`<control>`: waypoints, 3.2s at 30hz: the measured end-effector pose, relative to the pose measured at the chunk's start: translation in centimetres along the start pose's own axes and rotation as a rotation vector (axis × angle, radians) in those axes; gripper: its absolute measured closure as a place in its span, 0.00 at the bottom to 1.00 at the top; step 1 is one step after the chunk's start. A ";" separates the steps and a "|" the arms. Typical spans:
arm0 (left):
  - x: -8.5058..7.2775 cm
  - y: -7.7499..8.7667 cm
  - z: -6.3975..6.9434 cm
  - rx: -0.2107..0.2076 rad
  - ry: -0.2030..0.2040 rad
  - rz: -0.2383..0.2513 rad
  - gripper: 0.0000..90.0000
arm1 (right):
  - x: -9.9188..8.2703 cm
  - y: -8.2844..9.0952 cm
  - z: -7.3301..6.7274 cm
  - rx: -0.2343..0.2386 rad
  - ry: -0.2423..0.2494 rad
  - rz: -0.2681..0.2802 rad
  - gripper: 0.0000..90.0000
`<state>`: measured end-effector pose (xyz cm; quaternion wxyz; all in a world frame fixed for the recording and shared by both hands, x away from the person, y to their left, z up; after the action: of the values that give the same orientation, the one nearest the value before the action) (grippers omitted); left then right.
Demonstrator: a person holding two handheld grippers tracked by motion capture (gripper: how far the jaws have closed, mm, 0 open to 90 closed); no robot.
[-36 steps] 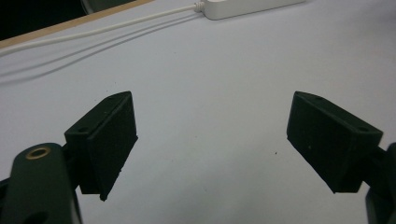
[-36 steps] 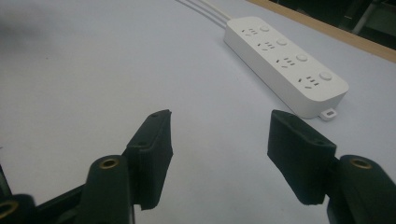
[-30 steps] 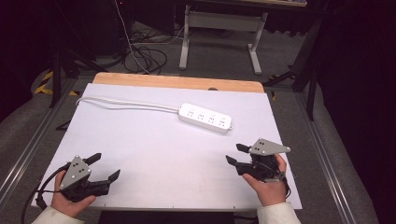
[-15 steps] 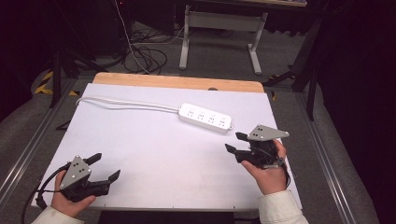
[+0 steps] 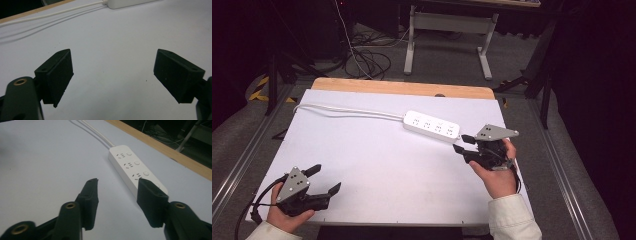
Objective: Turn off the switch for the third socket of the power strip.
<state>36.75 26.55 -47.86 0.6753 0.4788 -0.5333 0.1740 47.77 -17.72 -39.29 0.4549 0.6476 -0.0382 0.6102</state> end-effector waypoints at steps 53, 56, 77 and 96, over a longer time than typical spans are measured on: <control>-0.2 0.1 -0.3 0.007 0.010 -0.021 0.18 | 0.5 -13.9 6.9 -0.089 -0.106 -0.060 1.00; -0.2 0.1 -0.4 0.007 0.012 -0.021 0.18 | 0.3 -14.5 7.0 -0.089 -0.109 -0.066 1.00; -0.2 0.1 -0.4 -0.001 0.009 -0.021 0.18 | -1.1 -17.0 7.6 -0.113 -0.155 -0.089 1.00; -0.2 0.1 -0.2 -0.002 0.010 -0.016 0.18 | -1.3 -17.6 7.3 -0.126 -0.123 -0.108 1.00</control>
<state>36.74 26.85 -47.96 0.6799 0.4814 -0.5263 0.1702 63.62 -12.76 -48.72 0.5238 0.6549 -0.0694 0.5404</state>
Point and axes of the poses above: each handheld gripper's, and its own axes: y roughly backward along the jaws, x roughly out of its top, z roughly to its right, the point moved 4 cm from there along -y, roughly forward along the jaws, and after that the axes turned 3 degrees about y, right-handed, at the moved point
